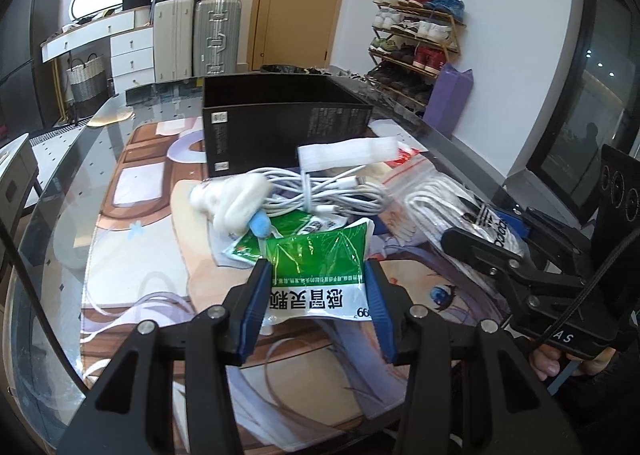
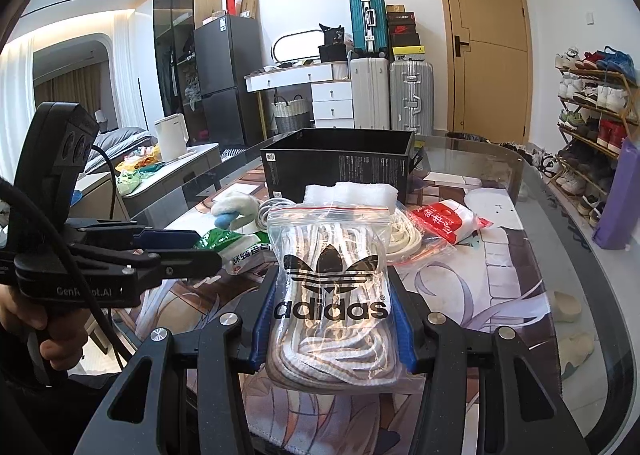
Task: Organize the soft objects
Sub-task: 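Grasp the green medicine sachet with the left gripper while the right gripper holds the Adidas bag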
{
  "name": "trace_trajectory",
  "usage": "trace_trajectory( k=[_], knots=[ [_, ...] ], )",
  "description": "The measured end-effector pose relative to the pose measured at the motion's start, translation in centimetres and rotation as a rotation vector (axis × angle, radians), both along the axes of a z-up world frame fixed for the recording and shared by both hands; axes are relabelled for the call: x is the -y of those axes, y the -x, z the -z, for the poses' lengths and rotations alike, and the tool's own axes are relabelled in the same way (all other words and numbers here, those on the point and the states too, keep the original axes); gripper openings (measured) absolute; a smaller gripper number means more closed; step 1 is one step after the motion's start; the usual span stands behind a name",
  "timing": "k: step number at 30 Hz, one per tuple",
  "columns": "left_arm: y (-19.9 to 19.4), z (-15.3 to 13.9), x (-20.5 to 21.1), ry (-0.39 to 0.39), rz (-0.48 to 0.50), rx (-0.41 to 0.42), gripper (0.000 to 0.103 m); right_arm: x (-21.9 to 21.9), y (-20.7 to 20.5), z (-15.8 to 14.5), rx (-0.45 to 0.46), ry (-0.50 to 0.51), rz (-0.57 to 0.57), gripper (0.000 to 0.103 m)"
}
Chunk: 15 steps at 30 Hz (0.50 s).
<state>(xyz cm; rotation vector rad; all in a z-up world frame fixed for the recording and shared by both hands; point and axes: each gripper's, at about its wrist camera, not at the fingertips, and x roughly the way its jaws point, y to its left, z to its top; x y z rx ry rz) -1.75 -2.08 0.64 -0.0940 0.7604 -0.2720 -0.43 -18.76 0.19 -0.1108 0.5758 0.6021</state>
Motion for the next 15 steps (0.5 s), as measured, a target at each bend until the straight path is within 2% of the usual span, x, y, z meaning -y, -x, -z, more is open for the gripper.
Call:
trace_trajectory(
  k=[15],
  knots=[
    [-0.1,-2.0,2.1,-0.007,0.049,0.06,0.046,0.5,-0.2,-1.4,0.039,-0.003,0.009,0.049]
  ],
)
